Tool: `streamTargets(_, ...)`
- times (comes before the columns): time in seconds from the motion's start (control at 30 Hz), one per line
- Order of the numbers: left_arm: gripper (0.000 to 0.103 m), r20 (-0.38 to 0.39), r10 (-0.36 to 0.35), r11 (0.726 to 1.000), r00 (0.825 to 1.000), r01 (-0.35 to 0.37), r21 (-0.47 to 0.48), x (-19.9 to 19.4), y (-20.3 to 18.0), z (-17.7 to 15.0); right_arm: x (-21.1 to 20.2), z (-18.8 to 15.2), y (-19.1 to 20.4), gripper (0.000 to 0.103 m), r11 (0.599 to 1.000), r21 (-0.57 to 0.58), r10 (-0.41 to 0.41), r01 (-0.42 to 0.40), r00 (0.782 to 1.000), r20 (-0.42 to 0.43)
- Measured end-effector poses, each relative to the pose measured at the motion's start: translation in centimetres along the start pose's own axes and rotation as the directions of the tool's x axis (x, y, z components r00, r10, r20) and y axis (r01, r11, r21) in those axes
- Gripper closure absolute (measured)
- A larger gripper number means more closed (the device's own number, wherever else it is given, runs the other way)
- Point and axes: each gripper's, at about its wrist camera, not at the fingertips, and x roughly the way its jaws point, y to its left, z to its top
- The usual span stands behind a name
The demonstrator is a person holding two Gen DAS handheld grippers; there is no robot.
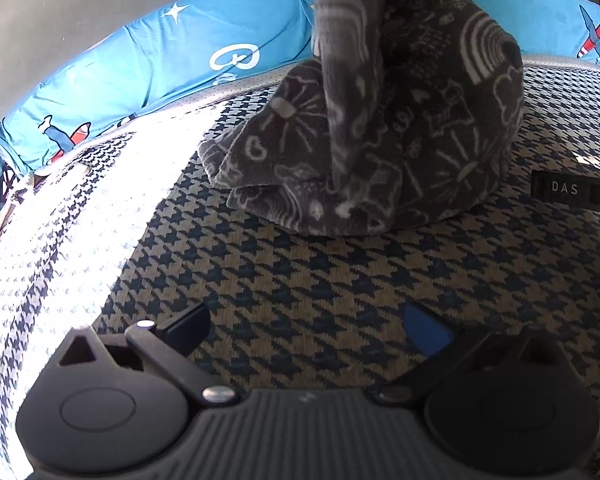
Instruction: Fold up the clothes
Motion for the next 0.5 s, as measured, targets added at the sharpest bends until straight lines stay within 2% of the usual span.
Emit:
streamTargets(0.4, 0.0, -0.016, 0.002, 1.0, 1.0, -0.003, -0.029, -0.6, 0.1, -0.4, 0.0, 0.0, 0.0, 0.0, 1.0, 0.0, 0.0, 0.0, 1.0, 0.0)
streamTargets(0.5, 0.0, -0.012, 0.011, 1.0, 1.0, -0.011, -0.027, 0.8, 1.8, -0.1, 0.1, 0.0, -0.1, 0.0, 1.0, 0.0, -0.001, 0.001, 1.0, 0.0)
